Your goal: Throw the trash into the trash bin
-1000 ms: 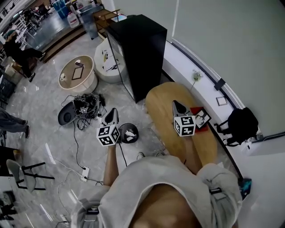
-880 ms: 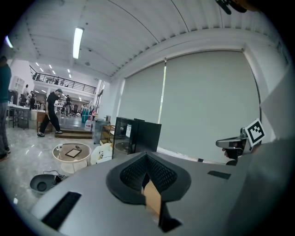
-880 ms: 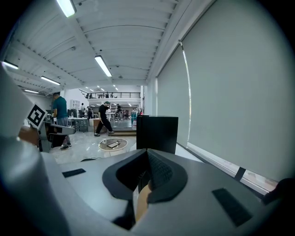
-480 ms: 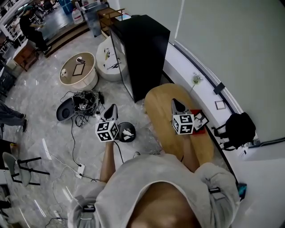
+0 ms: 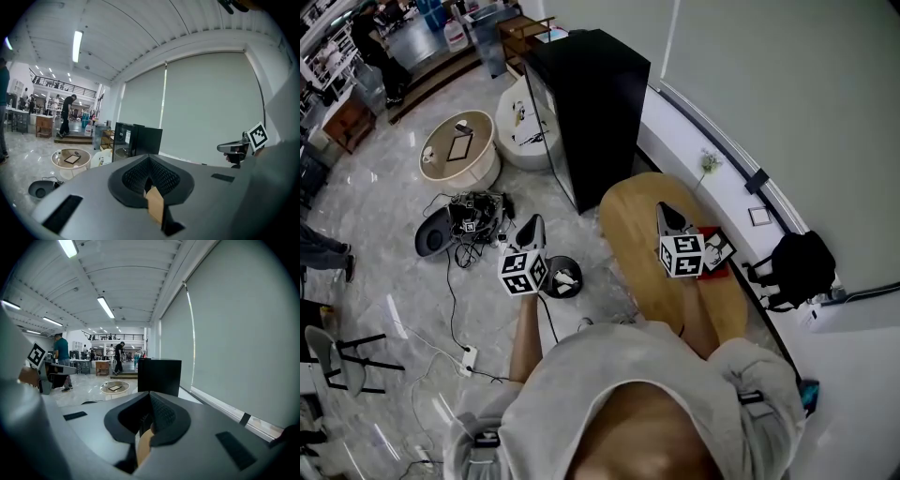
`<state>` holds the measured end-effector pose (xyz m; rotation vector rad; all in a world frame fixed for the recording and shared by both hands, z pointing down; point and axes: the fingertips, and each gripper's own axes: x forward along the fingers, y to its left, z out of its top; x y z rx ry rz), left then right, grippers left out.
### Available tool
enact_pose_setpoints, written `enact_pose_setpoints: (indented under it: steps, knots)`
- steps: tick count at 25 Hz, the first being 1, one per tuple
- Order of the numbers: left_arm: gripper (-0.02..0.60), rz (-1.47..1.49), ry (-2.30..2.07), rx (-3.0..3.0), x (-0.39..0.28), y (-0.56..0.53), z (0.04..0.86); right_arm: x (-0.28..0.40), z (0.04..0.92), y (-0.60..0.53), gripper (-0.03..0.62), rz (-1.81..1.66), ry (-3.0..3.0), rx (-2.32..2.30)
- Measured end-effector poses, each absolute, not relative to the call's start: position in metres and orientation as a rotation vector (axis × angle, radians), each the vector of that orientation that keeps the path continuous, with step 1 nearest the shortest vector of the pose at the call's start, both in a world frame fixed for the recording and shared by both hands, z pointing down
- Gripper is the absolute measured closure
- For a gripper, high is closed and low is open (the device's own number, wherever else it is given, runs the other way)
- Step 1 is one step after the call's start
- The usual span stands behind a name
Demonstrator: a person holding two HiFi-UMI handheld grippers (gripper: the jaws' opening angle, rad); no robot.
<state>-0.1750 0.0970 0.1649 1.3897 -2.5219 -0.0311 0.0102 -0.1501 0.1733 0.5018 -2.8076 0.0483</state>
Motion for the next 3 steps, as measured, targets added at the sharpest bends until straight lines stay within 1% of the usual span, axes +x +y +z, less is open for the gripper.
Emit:
enact_pose_setpoints:
  steps: [3]
  knots:
    - [0.565,-0.038,-2.524,1.385,-0.1749,0.0938,0.1656,0.0089,0.1738,-0.1528,0.565,0.043,-2.808,0.497]
